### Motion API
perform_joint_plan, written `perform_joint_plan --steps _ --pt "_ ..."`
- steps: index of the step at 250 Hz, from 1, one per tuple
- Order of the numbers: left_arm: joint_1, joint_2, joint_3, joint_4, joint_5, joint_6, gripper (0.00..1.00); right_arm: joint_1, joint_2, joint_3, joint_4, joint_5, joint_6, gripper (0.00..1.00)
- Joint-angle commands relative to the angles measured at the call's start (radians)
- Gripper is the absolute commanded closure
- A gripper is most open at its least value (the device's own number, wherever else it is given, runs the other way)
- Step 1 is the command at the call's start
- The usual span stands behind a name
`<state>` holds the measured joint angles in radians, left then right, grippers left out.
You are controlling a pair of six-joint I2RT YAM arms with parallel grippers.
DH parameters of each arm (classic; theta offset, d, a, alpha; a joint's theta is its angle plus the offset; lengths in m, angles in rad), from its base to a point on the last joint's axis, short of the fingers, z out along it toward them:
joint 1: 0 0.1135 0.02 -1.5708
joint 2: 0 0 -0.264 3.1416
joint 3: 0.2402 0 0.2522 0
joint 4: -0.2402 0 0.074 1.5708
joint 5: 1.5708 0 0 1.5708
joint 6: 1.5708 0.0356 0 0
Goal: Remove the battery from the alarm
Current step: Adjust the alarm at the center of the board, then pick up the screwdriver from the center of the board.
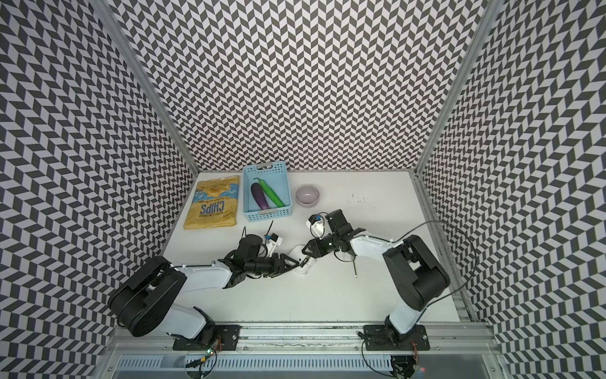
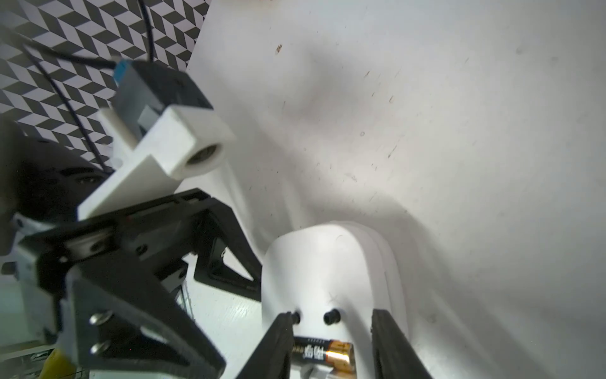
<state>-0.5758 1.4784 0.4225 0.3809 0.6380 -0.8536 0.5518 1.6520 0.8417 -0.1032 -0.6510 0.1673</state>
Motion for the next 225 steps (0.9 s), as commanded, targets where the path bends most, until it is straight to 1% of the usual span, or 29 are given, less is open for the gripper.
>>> perform_joint_plan --steps 1,18,29,47,64,74,81,93,116,136,168,193,225 --pt "0.022 -0.026 0.023 0.015 -0.048 0.039 0.42 -0.024 -0.085 -0.035 -0.084 0.090 0.033 0.51" --pt "0.037 -0.055 0.024 -0.006 -0.067 0.063 0.40 -0.095 -0.154 -0.050 -0.101 0.157 0.064 0.47" --pt "0.047 -0.084 0.020 -0.014 -0.079 0.082 0.38 -0.141 -0.201 -0.059 -0.122 0.229 0.082 0.46" --pt "0.060 -0.143 0.012 -0.026 -0.100 0.114 0.34 -0.186 -0.260 -0.055 -0.178 0.430 0.100 0.45" --pt "0.067 -0.199 0.003 -0.036 -0.137 0.137 0.32 -0.197 -0.280 -0.050 -0.219 0.639 0.115 0.45" --pt "0.069 -0.227 -0.001 -0.037 -0.157 0.144 0.31 -0.199 -0.273 -0.046 -0.239 0.722 0.113 0.45" --pt "0.071 -0.244 -0.003 -0.034 -0.168 0.145 0.30 -0.199 -0.260 -0.040 -0.255 0.752 0.110 0.45" --pt "0.071 -0.267 -0.007 -0.028 -0.183 0.146 0.29 -0.201 -0.227 -0.028 -0.276 0.763 0.099 0.45" --pt "0.072 -0.285 -0.002 -0.023 -0.192 0.146 0.28 -0.200 -0.162 -0.025 -0.278 0.722 0.095 0.48" --pt "0.073 -0.286 0.001 -0.028 -0.192 0.144 0.28 -0.197 -0.123 -0.032 -0.267 0.715 0.100 0.49" --pt "0.073 -0.289 -0.003 -0.029 -0.192 0.140 0.28 -0.191 -0.081 -0.039 -0.255 0.721 0.097 0.56" --pt "0.073 -0.293 -0.002 -0.034 -0.196 0.142 0.28 -0.184 -0.060 -0.047 -0.250 0.714 0.095 0.67" --pt "0.073 -0.313 -0.004 -0.022 -0.196 0.146 0.27 -0.184 -0.074 -0.052 -0.255 0.715 0.092 0.87"
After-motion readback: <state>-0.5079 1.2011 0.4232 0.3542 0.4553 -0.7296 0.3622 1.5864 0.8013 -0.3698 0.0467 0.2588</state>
